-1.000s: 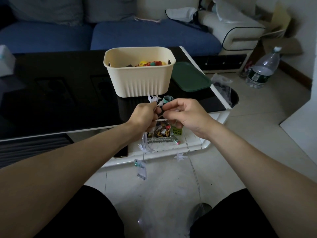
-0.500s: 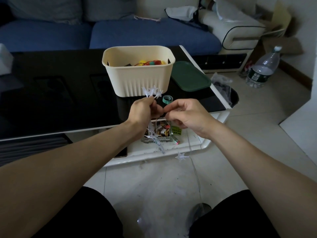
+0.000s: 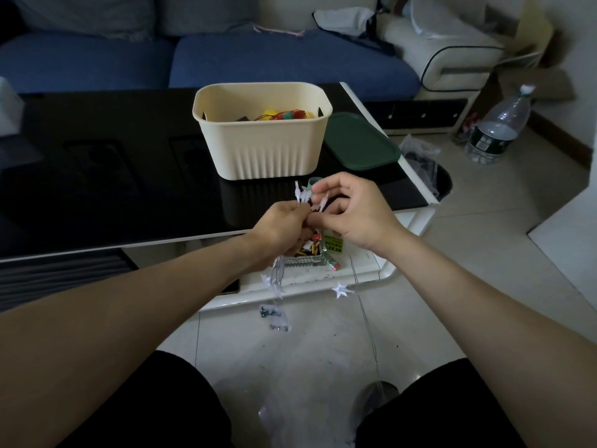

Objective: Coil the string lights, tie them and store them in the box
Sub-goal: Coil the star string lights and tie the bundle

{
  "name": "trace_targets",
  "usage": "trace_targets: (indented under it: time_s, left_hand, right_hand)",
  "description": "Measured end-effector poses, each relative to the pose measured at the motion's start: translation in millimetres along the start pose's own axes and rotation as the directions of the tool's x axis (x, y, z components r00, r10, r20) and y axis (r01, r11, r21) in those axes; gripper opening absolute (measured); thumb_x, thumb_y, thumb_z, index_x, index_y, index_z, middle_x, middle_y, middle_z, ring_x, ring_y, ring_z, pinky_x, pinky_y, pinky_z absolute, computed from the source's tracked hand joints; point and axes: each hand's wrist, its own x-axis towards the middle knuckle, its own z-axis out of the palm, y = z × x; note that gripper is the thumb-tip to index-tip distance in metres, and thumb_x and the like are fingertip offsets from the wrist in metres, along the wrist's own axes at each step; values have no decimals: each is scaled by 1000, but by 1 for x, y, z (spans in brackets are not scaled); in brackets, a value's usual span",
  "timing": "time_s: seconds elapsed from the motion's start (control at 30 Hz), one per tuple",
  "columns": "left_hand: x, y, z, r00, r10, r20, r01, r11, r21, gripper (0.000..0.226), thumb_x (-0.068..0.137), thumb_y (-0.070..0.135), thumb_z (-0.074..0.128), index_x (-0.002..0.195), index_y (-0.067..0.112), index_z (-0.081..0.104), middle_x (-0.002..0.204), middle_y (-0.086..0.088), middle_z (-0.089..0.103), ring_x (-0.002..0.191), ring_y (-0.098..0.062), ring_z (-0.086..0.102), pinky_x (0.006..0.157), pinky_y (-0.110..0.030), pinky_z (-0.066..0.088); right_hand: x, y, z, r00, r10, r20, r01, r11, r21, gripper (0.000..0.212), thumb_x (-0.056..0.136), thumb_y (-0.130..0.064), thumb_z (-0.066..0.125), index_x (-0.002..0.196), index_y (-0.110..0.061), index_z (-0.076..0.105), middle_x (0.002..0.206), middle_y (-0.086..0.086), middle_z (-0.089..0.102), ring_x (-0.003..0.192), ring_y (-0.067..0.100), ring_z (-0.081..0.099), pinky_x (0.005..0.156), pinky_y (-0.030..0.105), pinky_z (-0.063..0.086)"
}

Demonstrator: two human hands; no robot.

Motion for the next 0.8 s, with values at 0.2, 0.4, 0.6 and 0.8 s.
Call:
trace_targets:
  time_s: [0.2, 0.4, 0.6, 0.8]
  left_hand:
    - [-6, 9, -3, 994, -73, 83, 73, 997, 7, 36, 100, 16, 39, 64, 16, 44, 43, 6, 29, 37, -9, 20, 38, -18, 17]
    - [-6, 9, -4, 995, -23, 95, 32, 995, -90, 34, 103, 19, 35, 72, 14, 47, 43, 7, 26, 37, -9, 19, 38, -17, 16]
    - [-6, 2, -3, 995, 55, 83, -50, 997, -64, 33, 106, 17, 35, 75, 14, 46, 50, 5, 29, 42, -9, 21, 43, -22, 17]
    - [-2, 0, 0, 994, 111, -1, -111, 993, -46, 37, 106, 14, 35, 70, 13, 46, 45, 8, 36, 38, -9, 28, 43, -23, 21]
  right_hand:
    - [-3, 2, -4, 997, 72, -8, -70, 986, 148, 63, 73, 8, 83, 124, -19, 56, 120, 7, 55, 78, 13, 67, 78, 30, 61]
    - [-1, 2, -4, 977, 200, -76, -188, 972, 141, 33, 80, -10, 82, 104, -10, 60, 99, 8, 63, 75, 19, 68, 73, 39, 63]
    - [-6, 0, -6, 889, 448, 98, -444, 894, -60, 43, 93, -49, 65, 86, -7, 66, 66, 4, 68, 63, 18, 70, 74, 40, 61]
    - [-9, -2, 2, 941, 299, 158, -310, 949, 53, 34, 99, -35, 60, 94, -2, 68, 78, 15, 70, 64, 20, 66, 58, 27, 51]
